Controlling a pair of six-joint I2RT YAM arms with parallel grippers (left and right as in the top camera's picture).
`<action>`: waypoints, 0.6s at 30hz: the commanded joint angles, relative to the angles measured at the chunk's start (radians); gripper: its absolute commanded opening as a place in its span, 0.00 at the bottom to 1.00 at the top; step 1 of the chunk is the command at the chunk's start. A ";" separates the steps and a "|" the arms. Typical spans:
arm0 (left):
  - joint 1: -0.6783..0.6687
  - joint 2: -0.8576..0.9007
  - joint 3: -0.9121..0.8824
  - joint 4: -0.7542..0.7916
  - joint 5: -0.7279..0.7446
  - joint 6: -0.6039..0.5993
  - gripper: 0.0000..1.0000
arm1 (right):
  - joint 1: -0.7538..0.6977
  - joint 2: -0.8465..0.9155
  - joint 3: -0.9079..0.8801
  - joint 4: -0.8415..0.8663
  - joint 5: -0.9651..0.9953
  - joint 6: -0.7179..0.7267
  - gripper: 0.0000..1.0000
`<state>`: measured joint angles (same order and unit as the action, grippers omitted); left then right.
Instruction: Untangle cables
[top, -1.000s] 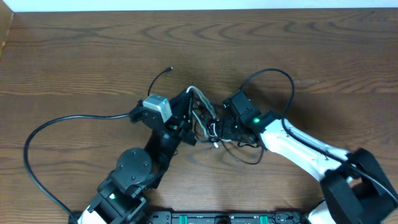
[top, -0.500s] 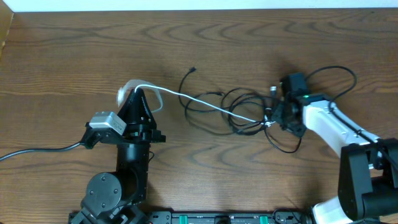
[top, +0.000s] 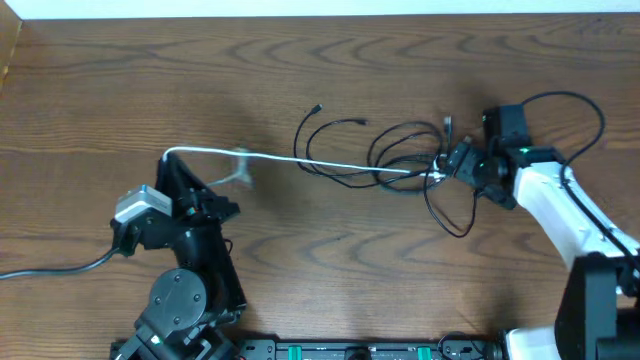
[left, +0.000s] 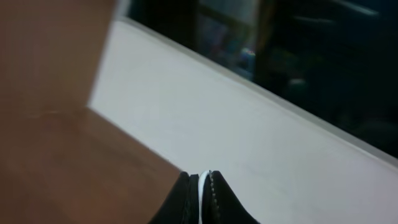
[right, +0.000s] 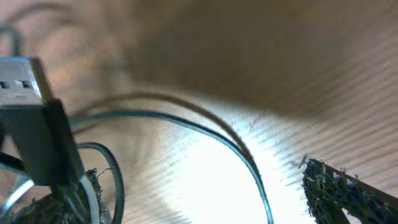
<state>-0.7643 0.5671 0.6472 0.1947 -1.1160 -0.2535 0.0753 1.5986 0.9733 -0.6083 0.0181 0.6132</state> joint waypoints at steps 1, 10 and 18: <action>0.002 -0.007 0.010 0.006 -0.215 0.016 0.08 | -0.036 -0.070 0.051 -0.006 0.078 -0.031 0.99; 0.002 0.001 0.009 0.012 -0.306 0.016 0.08 | -0.083 -0.180 0.059 0.017 -0.503 -0.244 0.99; 0.001 0.058 0.009 -0.010 -0.306 0.008 0.08 | -0.079 -0.192 0.059 0.158 -1.080 -0.435 0.99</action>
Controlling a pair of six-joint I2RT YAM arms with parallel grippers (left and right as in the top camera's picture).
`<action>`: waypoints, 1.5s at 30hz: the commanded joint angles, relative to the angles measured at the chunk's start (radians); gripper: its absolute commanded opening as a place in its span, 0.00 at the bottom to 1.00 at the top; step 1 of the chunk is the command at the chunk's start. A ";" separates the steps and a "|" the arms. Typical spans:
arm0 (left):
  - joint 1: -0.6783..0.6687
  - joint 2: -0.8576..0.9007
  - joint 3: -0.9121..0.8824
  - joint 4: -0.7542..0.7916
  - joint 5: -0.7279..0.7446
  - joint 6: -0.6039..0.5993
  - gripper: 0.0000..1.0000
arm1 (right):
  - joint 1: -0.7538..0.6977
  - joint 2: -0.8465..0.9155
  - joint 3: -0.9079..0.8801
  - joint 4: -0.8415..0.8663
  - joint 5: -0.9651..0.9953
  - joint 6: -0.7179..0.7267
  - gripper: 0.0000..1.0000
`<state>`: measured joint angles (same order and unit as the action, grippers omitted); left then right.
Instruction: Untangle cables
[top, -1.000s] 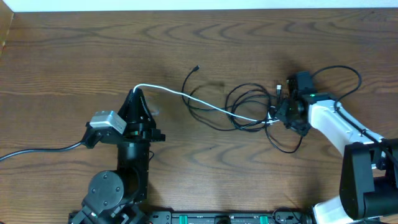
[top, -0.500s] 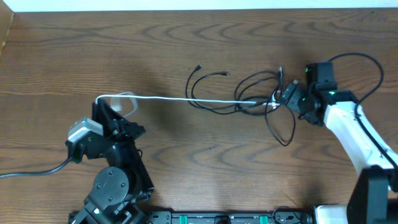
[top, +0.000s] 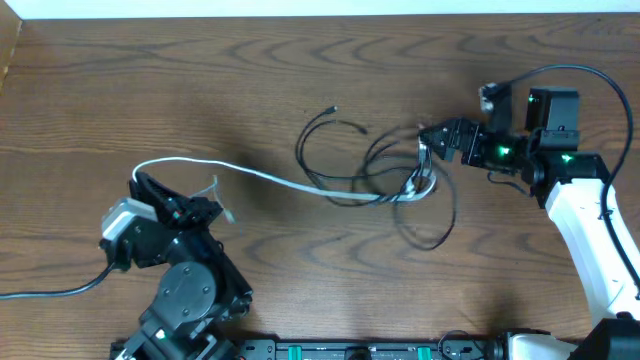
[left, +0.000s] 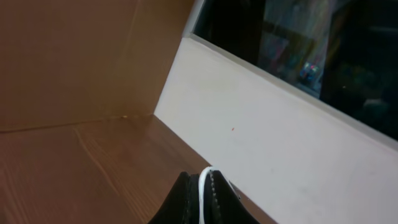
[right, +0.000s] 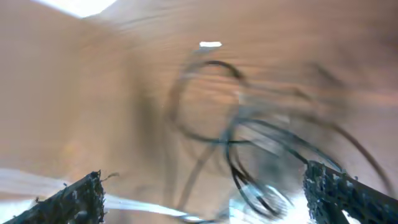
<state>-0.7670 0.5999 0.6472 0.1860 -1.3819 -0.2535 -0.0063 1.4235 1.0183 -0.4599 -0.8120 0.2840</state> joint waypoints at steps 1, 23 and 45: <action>0.003 0.036 0.009 -0.002 -0.040 -0.001 0.08 | 0.005 -0.017 0.014 0.006 -0.196 -0.106 0.99; 0.002 0.262 0.009 -0.440 0.460 -0.515 0.08 | 0.309 -0.015 0.013 -0.341 0.401 0.117 0.41; 0.003 -0.108 0.101 -0.095 0.631 -0.315 0.08 | 0.523 0.025 0.007 -0.145 0.468 -0.131 0.88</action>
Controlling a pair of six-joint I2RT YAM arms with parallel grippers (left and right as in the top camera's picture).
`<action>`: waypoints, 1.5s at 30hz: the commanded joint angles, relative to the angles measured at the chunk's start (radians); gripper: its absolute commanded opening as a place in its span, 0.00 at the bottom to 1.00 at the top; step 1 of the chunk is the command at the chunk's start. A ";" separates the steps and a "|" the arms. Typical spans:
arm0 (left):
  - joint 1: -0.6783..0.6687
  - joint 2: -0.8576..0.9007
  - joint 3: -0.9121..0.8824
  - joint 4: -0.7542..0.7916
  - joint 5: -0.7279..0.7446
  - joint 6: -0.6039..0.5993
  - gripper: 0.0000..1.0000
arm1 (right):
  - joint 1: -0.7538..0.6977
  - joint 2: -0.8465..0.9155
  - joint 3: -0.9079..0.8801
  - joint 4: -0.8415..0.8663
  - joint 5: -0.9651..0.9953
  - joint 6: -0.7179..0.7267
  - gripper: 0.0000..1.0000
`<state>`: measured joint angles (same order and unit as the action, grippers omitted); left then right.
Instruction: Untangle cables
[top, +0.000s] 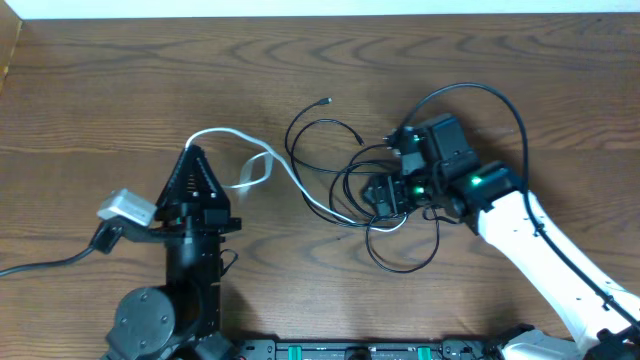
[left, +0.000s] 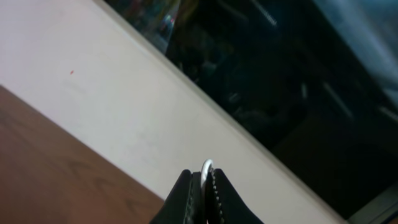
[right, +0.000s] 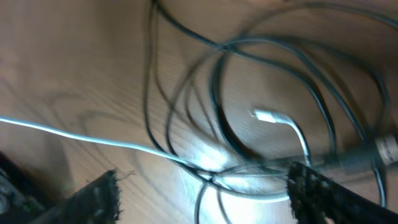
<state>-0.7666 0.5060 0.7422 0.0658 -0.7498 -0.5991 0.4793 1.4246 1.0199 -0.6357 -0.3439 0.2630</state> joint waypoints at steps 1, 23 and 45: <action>0.002 -0.018 0.006 0.043 -0.002 0.031 0.08 | 0.050 0.038 0.006 0.049 -0.002 -0.112 0.89; 0.002 -0.020 0.006 0.177 -0.107 0.109 0.09 | 0.206 0.196 0.006 0.135 -0.098 -0.317 0.99; 0.002 -0.005 0.005 -0.183 -0.100 0.091 0.09 | 0.132 0.014 0.314 0.256 -0.177 -0.185 0.01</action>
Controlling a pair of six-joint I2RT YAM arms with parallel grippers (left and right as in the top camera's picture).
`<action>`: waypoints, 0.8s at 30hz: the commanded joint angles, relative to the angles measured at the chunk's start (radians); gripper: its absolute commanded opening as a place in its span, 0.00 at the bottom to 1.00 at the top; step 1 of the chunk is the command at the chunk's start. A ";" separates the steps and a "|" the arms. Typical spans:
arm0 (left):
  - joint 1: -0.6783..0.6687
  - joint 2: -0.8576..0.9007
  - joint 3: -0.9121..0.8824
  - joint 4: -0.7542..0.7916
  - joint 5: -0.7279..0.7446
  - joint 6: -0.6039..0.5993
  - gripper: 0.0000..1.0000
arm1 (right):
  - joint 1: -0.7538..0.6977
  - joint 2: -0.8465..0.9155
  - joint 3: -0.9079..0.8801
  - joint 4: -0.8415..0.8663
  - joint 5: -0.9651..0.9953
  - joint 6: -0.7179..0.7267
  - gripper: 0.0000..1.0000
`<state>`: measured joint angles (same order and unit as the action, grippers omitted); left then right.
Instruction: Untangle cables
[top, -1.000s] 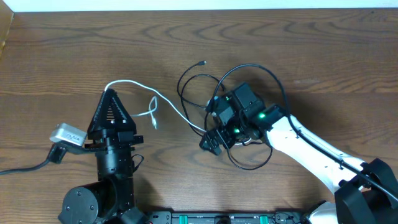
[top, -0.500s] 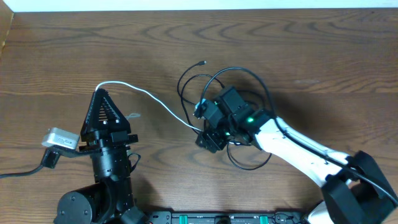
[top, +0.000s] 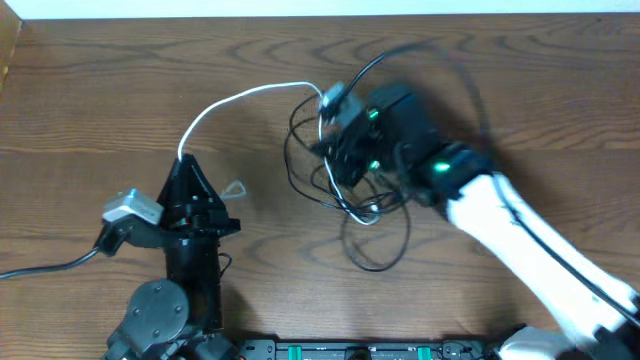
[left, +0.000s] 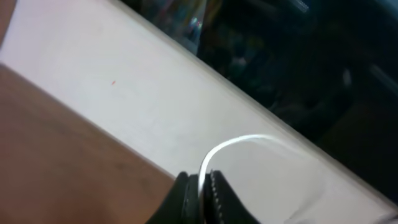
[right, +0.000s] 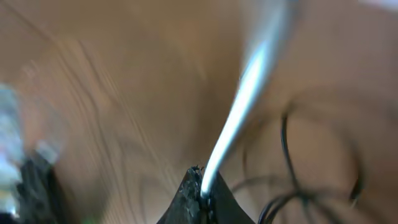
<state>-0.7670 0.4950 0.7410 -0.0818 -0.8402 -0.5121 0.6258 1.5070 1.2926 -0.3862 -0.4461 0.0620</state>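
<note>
The white cable (top: 245, 97) arches over the table between both grippers. My left gripper (top: 184, 162) is shut on its left end; the left wrist view shows the black fingertips of this gripper (left: 202, 183) pinching the white strand. My right gripper (top: 328, 103), blurred, is shut on the cable's other part at upper middle. In the right wrist view this gripper (right: 202, 186) clamps the white cable (right: 249, 81). The black cables (top: 365, 225) lie tangled in loops under the right arm, with a white bit among them.
The left arm's base and its grey lead (top: 50, 268) fill the lower left. A pale loose loop (top: 235, 187) lies just right of the left gripper. A white strip (top: 300, 8) borders the table's far edge. The right arm (top: 520, 240) crosses the lower right.
My right gripper was open over the black tangle; it is now farther up and left, shut on the white cable. The cable now arches upward. The left gripper has hardly moved.
The white cable first ran taut from my shut left gripper to the tangle at right, by the open right gripper. Then the left gripper was farther left. Later the tangle lay nearer the middle, the cable slack. Now both grippers hold the white cable.
</note>
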 joint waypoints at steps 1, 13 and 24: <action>0.003 0.011 0.006 -0.054 -0.010 -0.003 0.09 | -0.014 -0.081 0.041 0.012 -0.085 0.016 0.01; 0.002 0.122 0.005 -0.115 -0.005 -0.095 0.09 | -0.008 -0.085 0.039 -0.111 0.241 0.091 0.01; 0.003 0.309 0.005 -0.181 0.166 -0.096 0.09 | -0.042 -0.011 0.039 -0.445 0.966 0.419 0.01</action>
<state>-0.7670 0.7597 0.7410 -0.2604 -0.7494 -0.6029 0.6075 1.4895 1.3315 -0.7944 0.1707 0.2874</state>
